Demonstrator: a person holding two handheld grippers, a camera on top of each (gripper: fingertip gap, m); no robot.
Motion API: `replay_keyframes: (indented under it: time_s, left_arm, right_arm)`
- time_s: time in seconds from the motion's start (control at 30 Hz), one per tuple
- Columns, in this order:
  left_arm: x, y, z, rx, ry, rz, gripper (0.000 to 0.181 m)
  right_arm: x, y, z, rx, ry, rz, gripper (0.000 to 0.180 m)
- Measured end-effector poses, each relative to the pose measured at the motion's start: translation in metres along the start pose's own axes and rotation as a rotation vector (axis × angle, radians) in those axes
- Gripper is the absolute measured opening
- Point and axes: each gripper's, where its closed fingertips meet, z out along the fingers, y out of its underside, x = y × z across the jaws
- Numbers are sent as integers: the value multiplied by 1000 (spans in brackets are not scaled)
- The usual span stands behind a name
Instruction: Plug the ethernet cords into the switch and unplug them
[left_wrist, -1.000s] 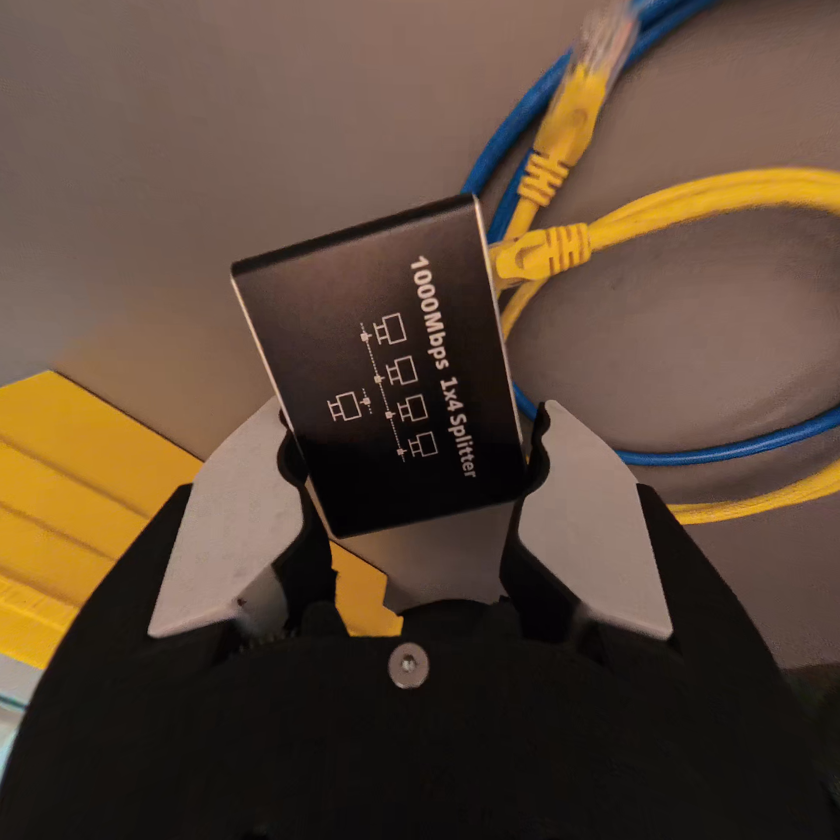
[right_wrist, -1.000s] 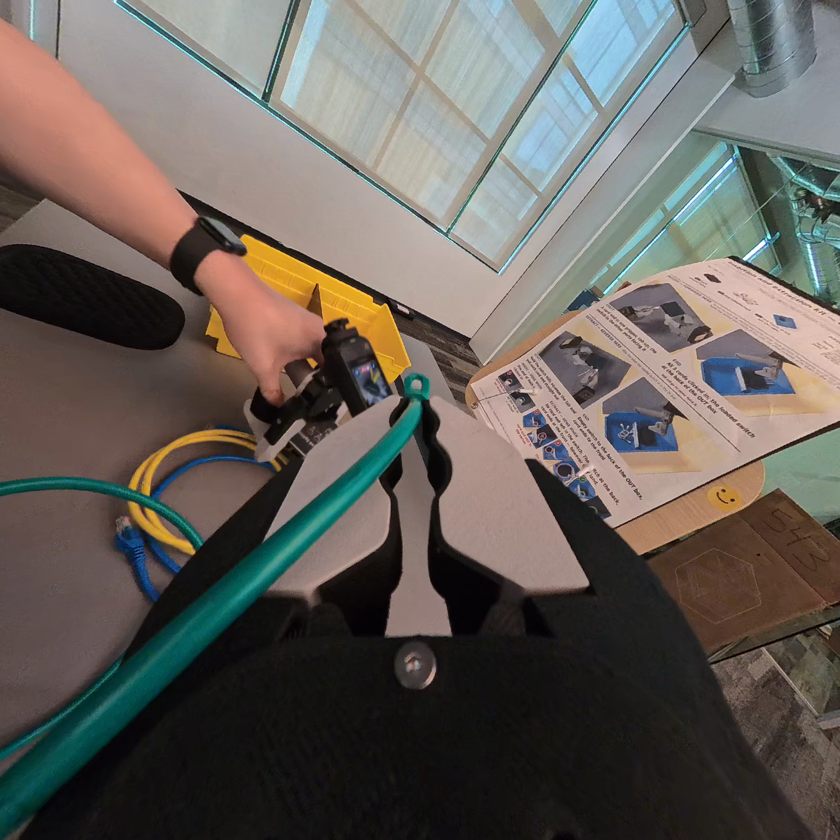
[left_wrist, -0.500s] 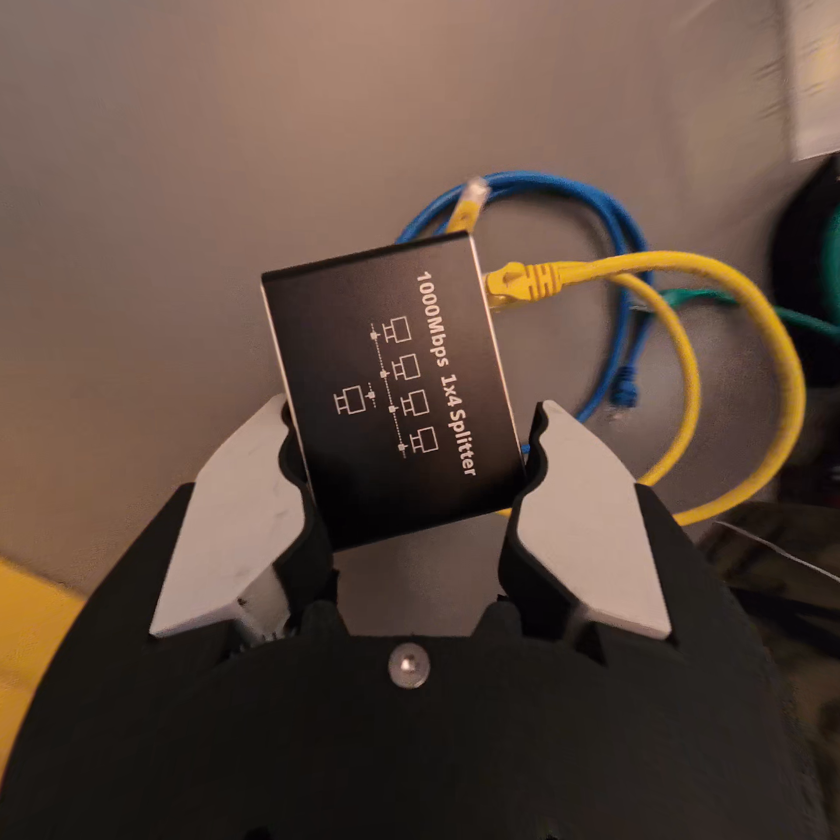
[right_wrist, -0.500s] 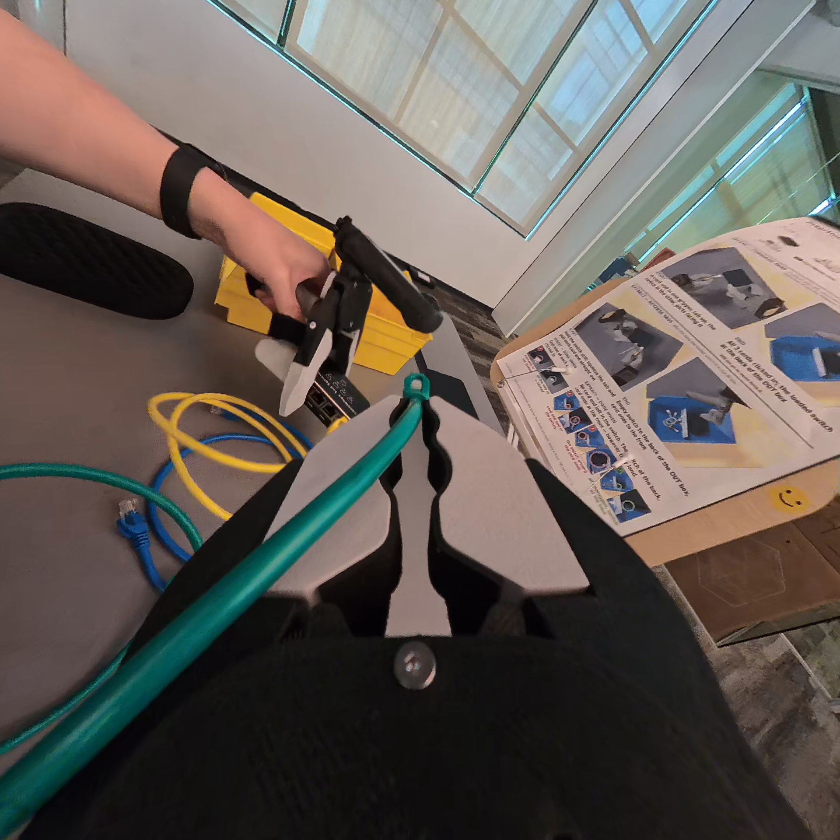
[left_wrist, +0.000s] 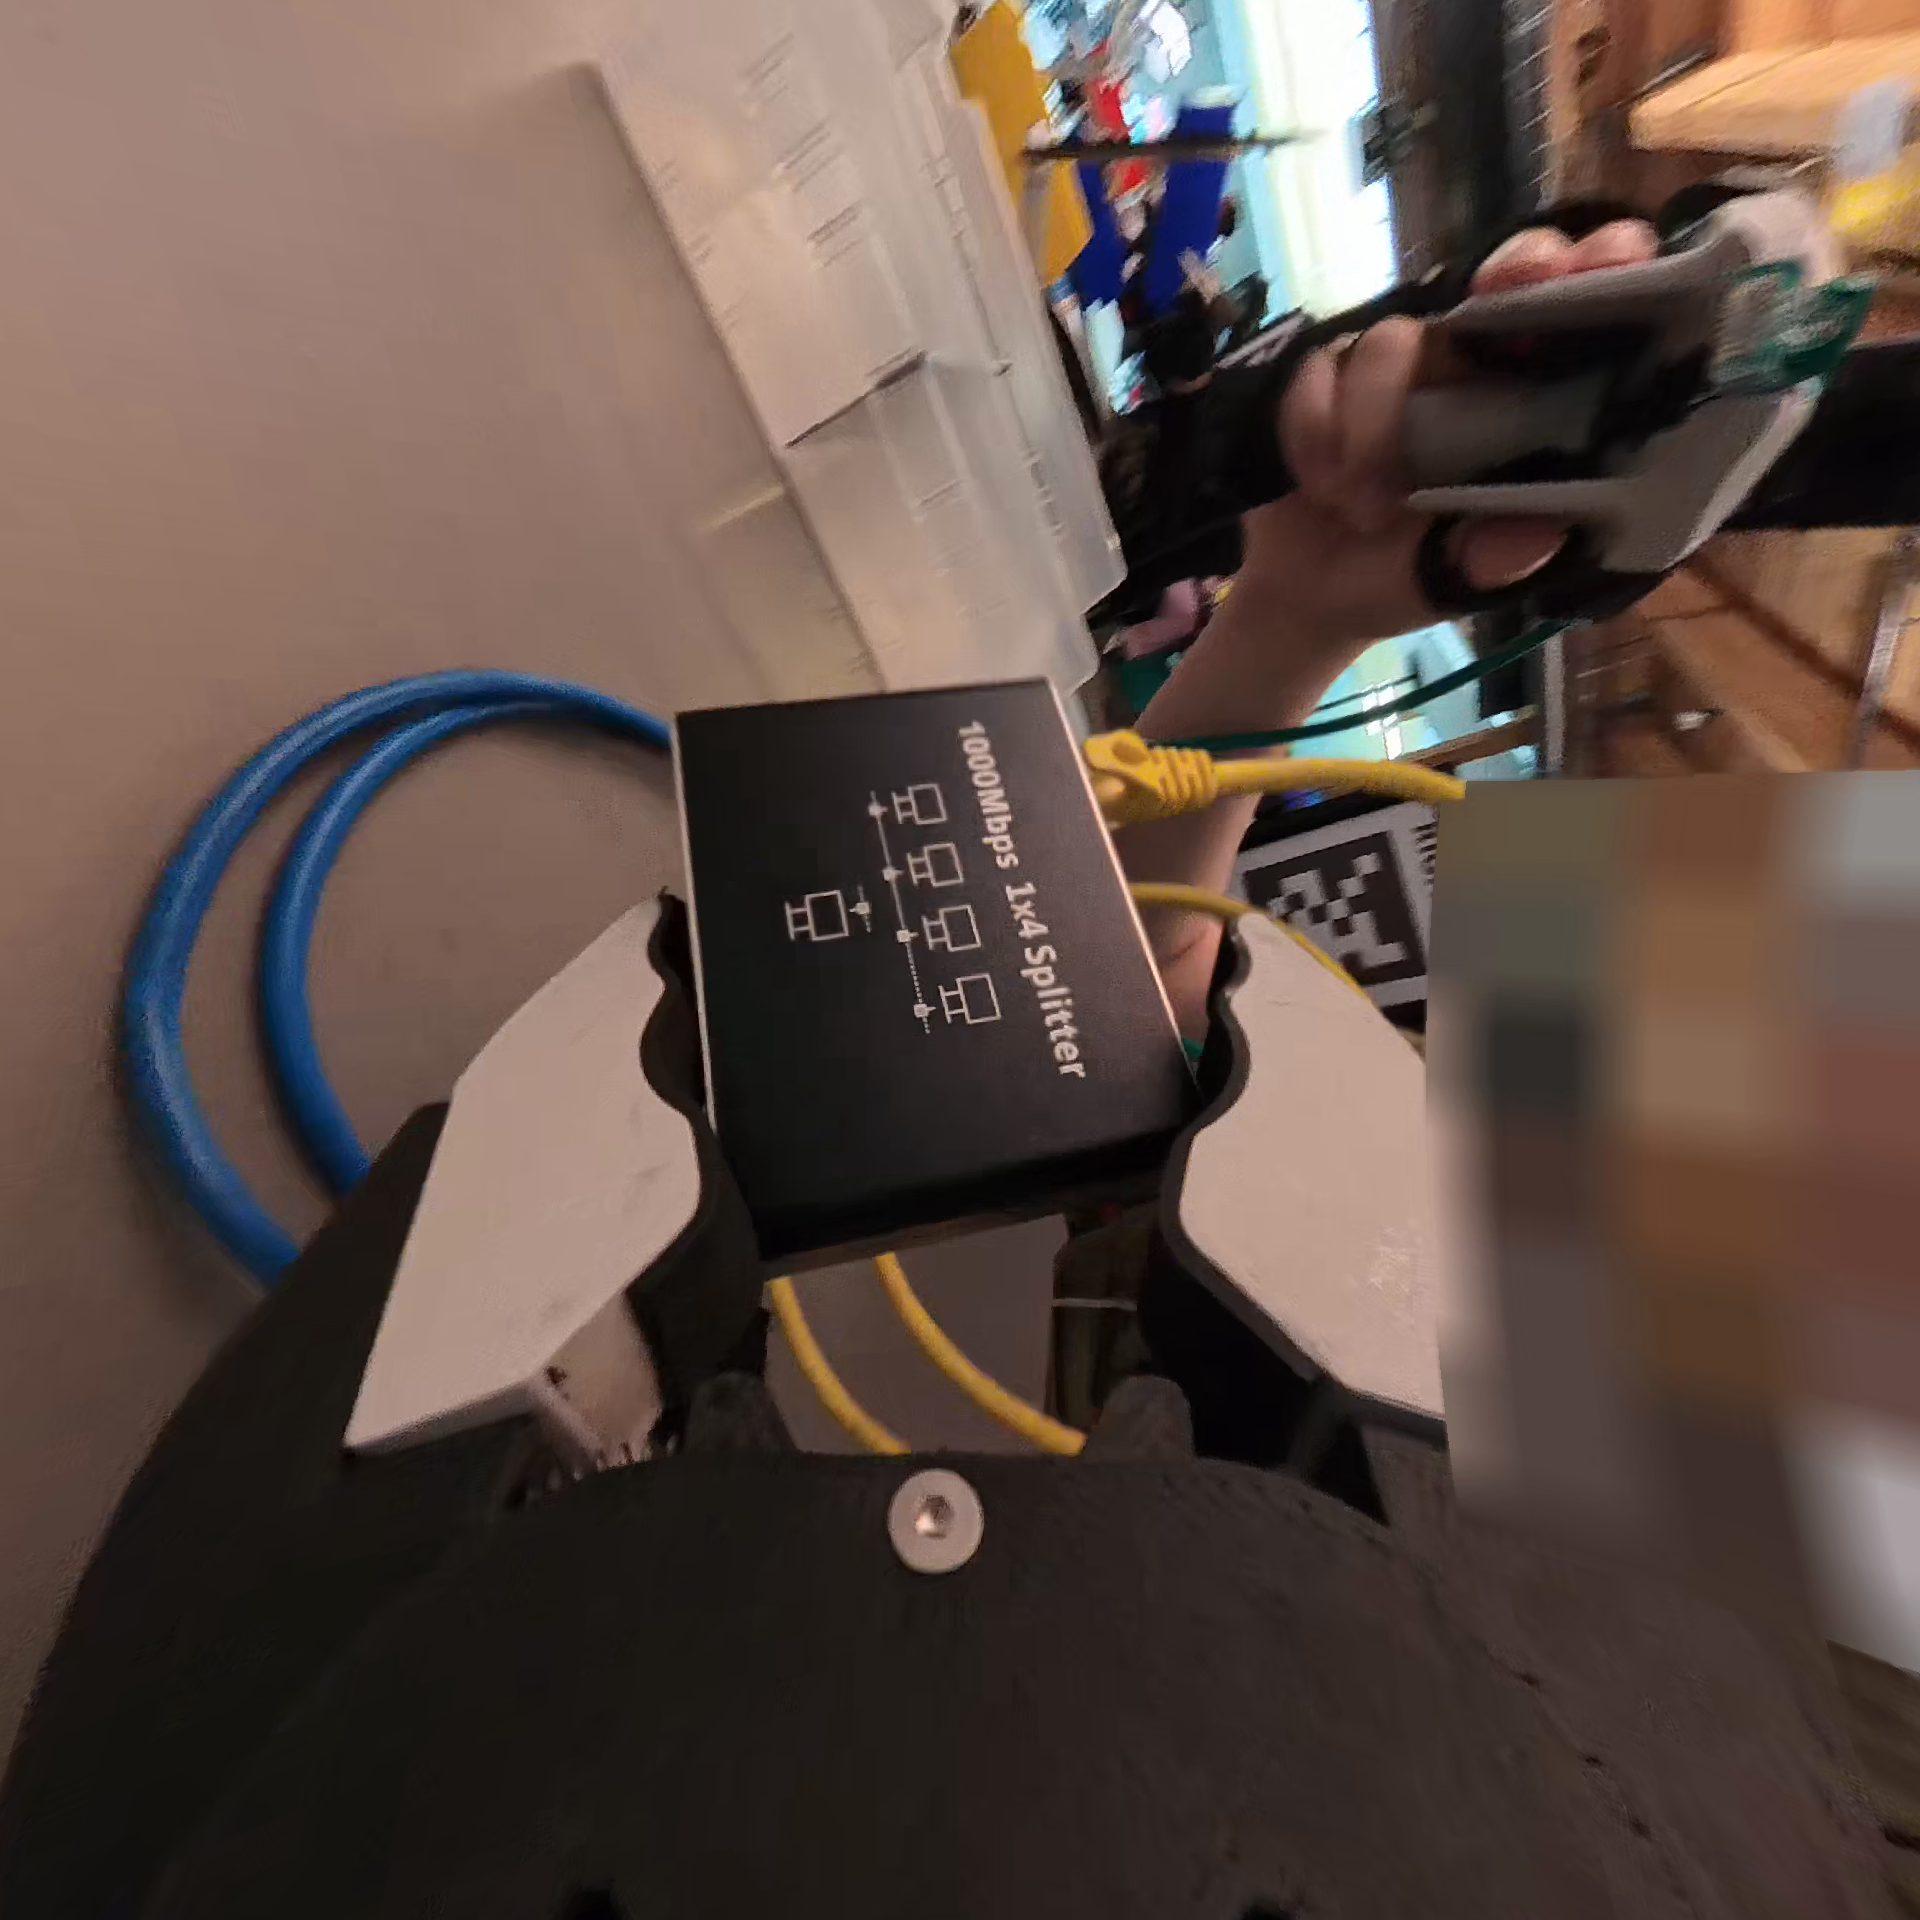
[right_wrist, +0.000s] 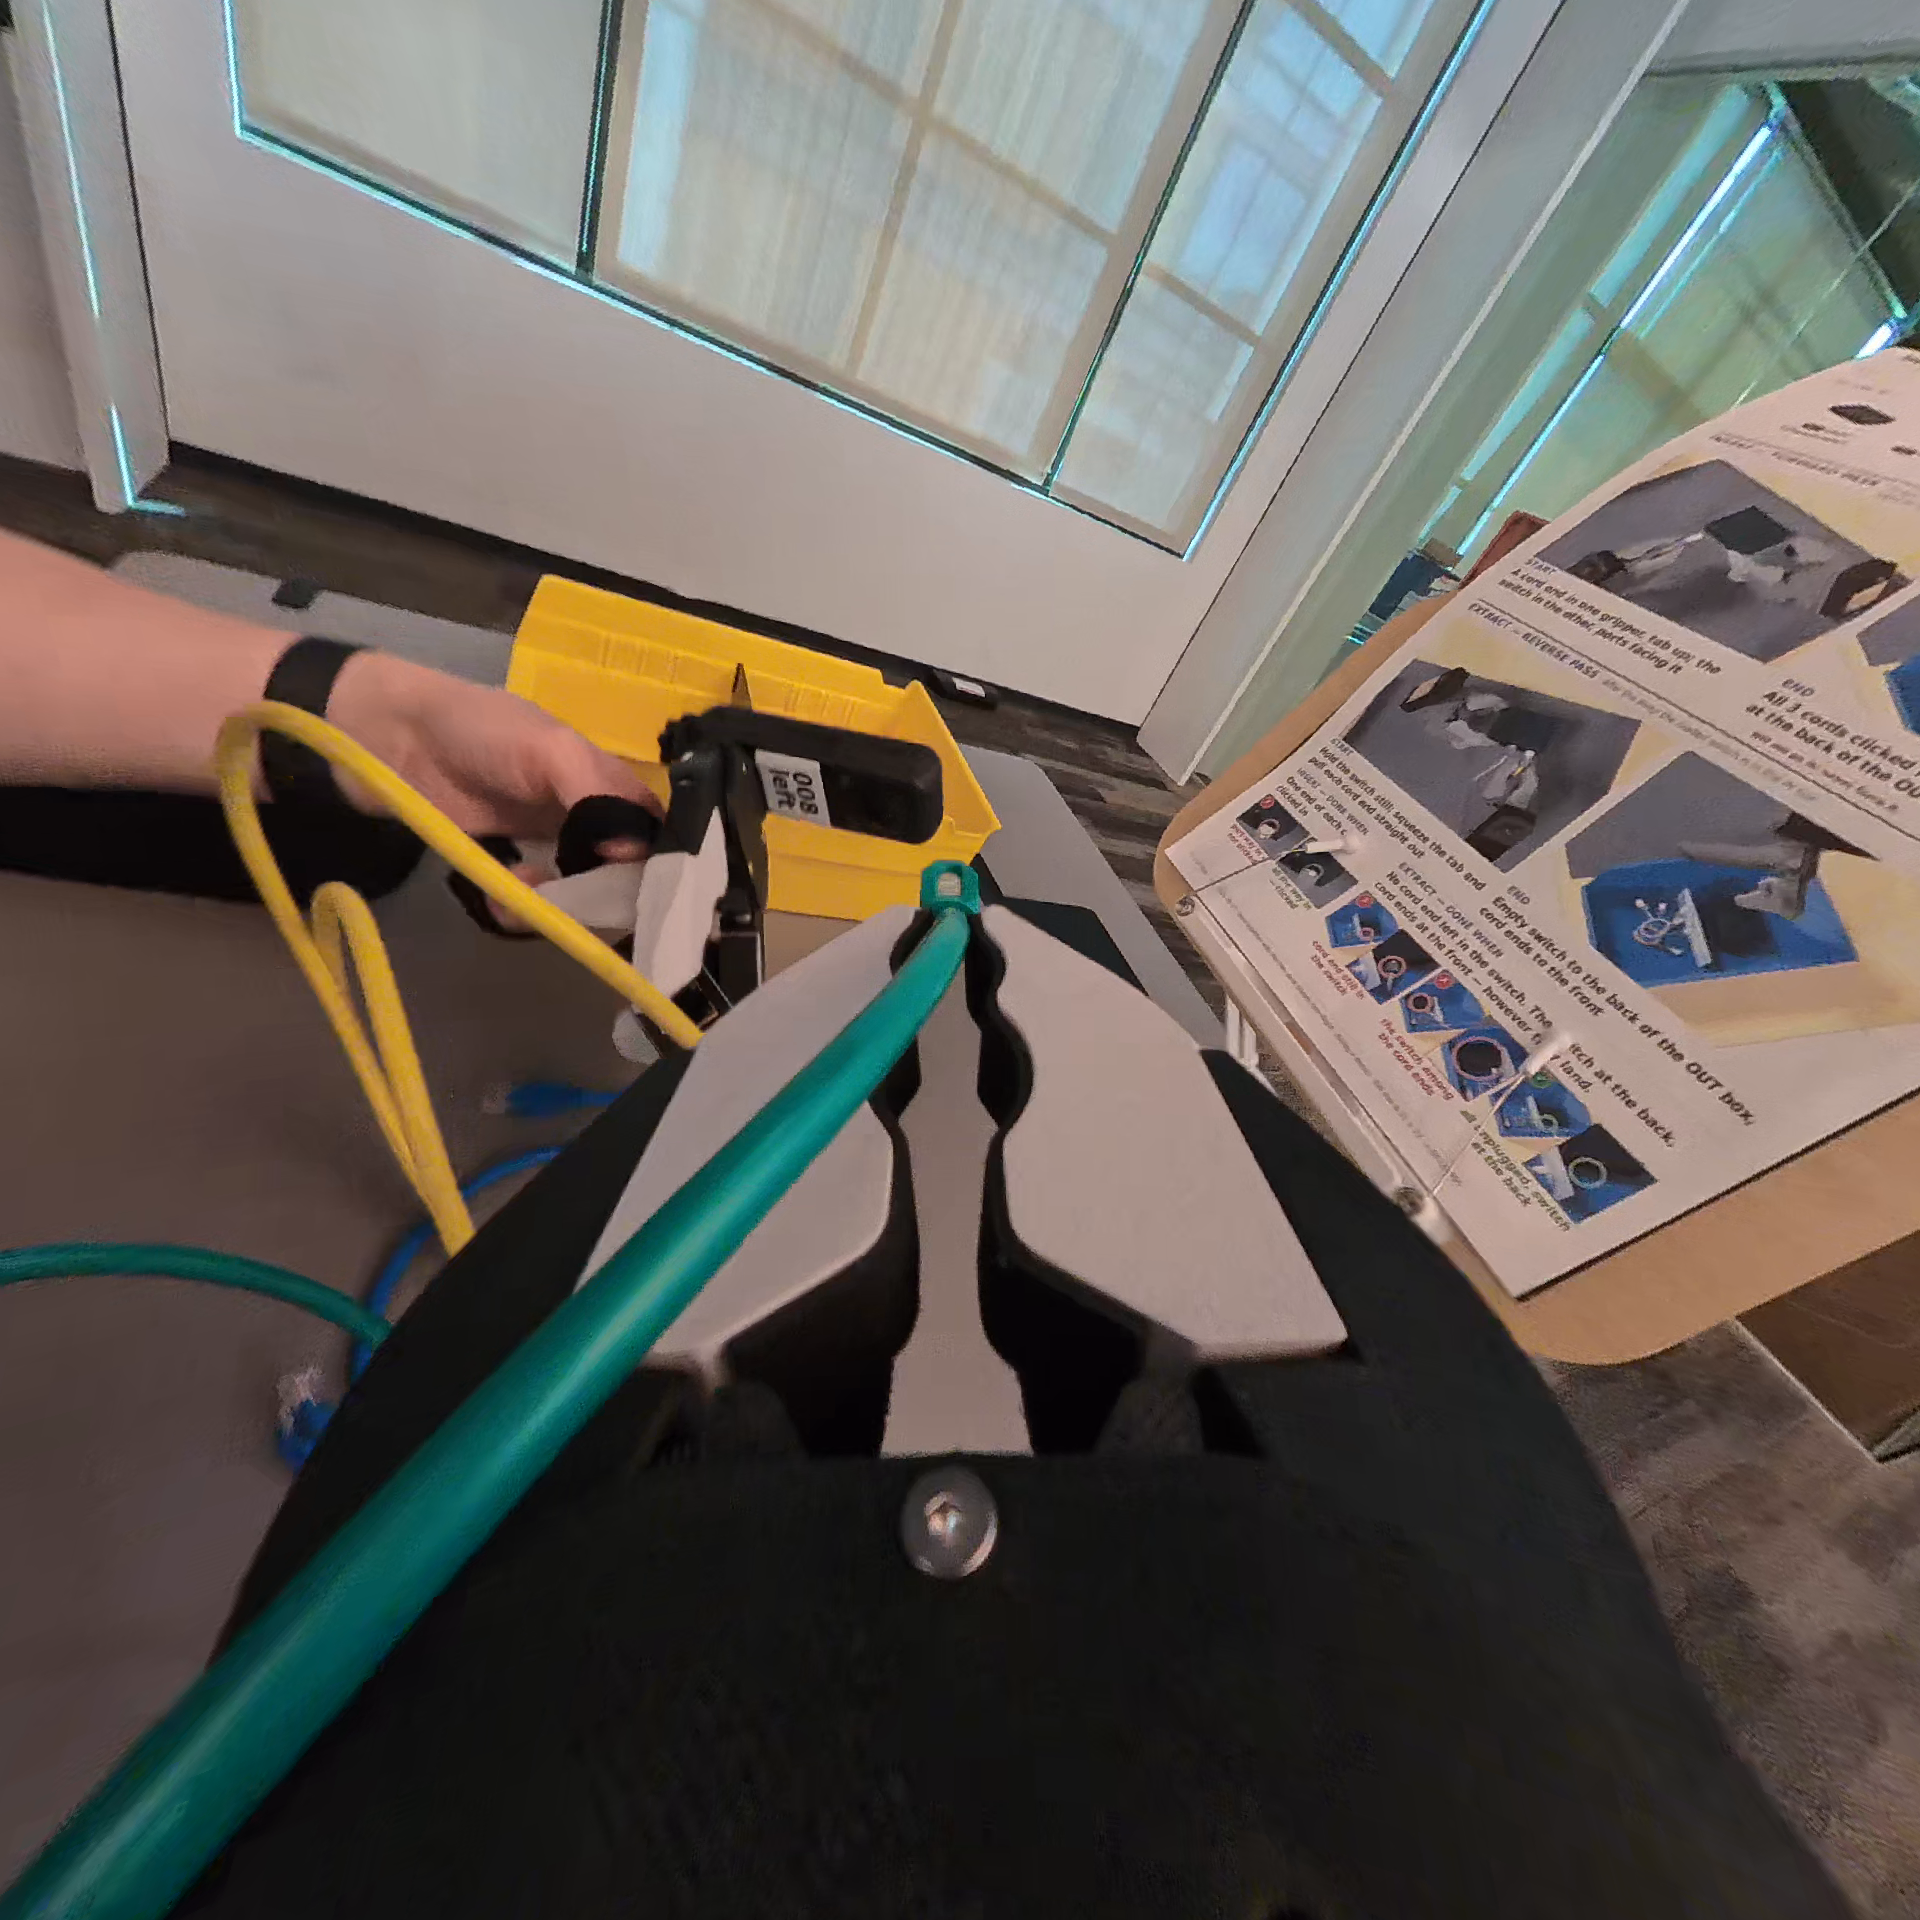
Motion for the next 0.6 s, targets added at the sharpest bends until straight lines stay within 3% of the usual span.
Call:
replay_keyframes:
  time_s: [0.3,0.6]
  left_arm:
    - [8,-36,-6,188,165,-2,93]
    - [40,-51,-12,248,187,195,93]
  right_arm:
    - [6,-12,-5,59,25,86,6]
    - [-16,-22,4,95,-66,29,6]
